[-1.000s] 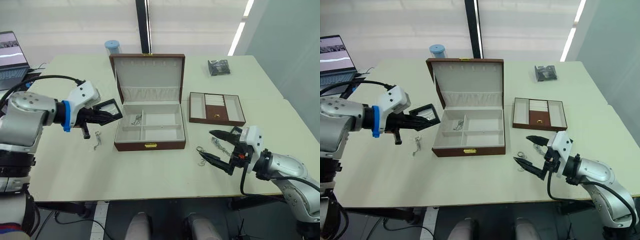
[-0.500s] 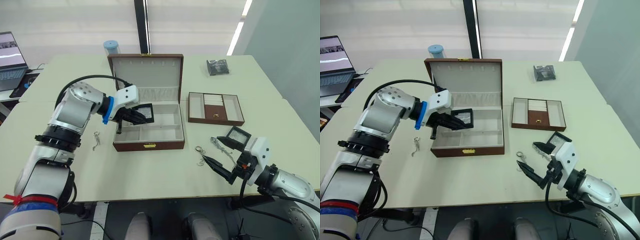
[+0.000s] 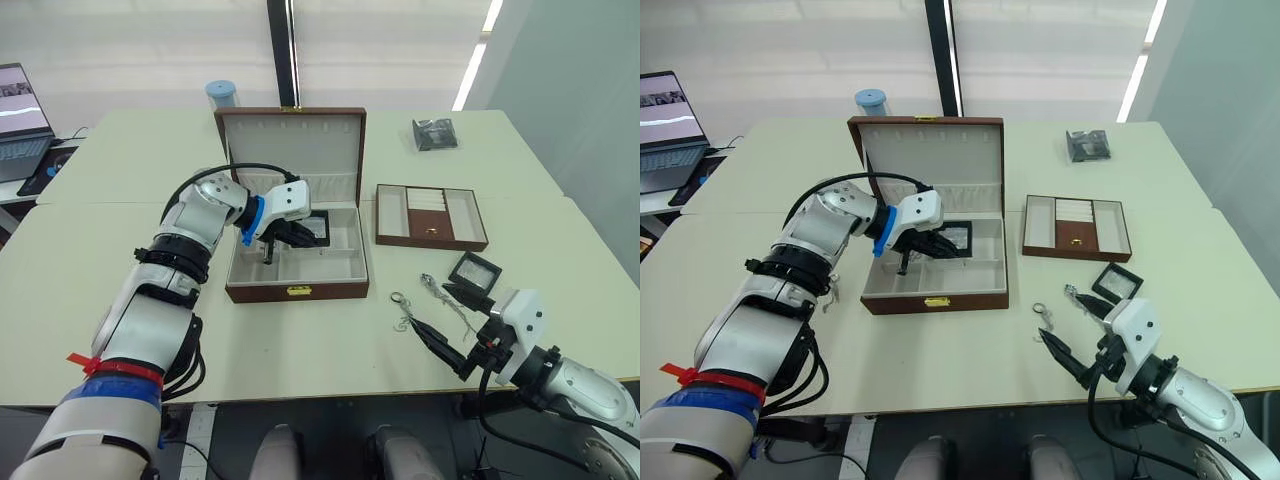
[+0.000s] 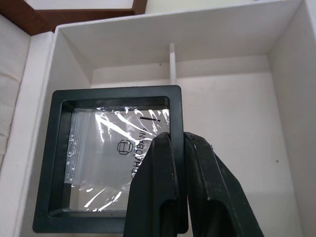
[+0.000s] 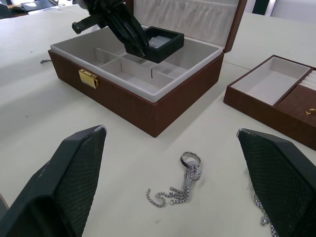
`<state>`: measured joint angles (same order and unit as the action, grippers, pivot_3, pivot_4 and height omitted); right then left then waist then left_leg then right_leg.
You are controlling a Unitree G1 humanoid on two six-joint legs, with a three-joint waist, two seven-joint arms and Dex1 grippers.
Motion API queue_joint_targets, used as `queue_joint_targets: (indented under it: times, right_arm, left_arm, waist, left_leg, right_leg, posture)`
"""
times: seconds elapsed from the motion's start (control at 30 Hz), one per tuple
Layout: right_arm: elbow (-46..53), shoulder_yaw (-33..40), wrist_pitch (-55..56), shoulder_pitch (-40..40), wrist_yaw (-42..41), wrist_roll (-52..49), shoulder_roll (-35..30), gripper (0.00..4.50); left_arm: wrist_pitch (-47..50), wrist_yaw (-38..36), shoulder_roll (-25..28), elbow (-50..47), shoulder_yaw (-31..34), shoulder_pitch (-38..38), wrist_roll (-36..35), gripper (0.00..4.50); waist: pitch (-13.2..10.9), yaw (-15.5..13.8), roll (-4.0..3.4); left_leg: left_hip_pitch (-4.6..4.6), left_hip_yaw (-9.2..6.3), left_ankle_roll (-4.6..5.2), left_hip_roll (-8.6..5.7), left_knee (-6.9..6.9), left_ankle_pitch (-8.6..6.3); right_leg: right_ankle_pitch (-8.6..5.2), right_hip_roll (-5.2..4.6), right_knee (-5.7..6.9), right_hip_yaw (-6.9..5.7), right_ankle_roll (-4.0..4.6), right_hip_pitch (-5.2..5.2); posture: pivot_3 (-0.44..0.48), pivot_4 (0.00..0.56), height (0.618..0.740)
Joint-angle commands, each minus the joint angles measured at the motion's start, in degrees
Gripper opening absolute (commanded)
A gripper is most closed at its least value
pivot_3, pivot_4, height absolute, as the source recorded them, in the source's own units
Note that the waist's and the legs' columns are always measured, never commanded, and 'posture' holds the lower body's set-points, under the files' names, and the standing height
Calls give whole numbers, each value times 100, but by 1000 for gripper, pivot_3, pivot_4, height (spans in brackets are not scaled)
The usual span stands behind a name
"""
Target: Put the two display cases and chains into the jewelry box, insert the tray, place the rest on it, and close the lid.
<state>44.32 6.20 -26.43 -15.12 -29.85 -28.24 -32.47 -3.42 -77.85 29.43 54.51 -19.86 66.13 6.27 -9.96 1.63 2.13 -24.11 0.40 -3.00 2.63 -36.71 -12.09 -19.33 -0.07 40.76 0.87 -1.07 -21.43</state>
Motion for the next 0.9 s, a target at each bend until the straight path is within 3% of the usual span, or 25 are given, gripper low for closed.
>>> queue_joint_targets:
  times: [0.03, 0.43, 0.47, 0.87, 0.9]
  right_arm:
    - [262, 75, 129, -45, 51, 19, 48, 4500]
    - [329, 45, 55, -42, 118, 2, 88, 4500]
    - [325, 46, 48, -32, 123, -5, 83, 4500]
    - [235, 294, -98, 148, 37, -180, -85, 4500]
    - [191, 385, -103, 169, -15, -225, -140, 4500]
  left_arm:
    - [-354, 222, -129, 365, 48, 235, 174, 42]
    - [-605, 288, -246, 881, 187, 389, 279, 42]
    - [-610, 294, -248, 900, 202, 403, 274, 658]
    - [-521, 248, -300, 965, 527, 527, 106, 4366]
    - [-485, 193, -296, 959, 589, 533, 56, 4460]
  waist:
    - [0, -2, 0]
    - [-1, 2, 1]
    - [-1, 2, 1]
    - [-1, -1, 1]
    - [-1, -1, 1]
  left_leg:
    - [0, 0, 0, 0, 0, 0]
    - [-2, -1, 0, 0, -2, 0]
    - [-2, 0, 0, 0, -2, 0]
    - [-2, -1, 0, 0, -3, 0]
    - [-3, 0, 0, 0, -4, 0]
  right_leg:
    - [0, 0, 0, 0, 0, 0]
    - [0, 0, 1, -2, 0, 0]
    - [0, 0, 1, -2, 0, 0]
    - [0, 0, 1, -4, 0, 0]
    - [0, 0, 1, -3, 0, 0]
  posture:
    - [0, 150, 740]
    - [0, 150, 740]
    - [0, 150, 740]
    - [0, 150, 740]
    - [0, 150, 740]
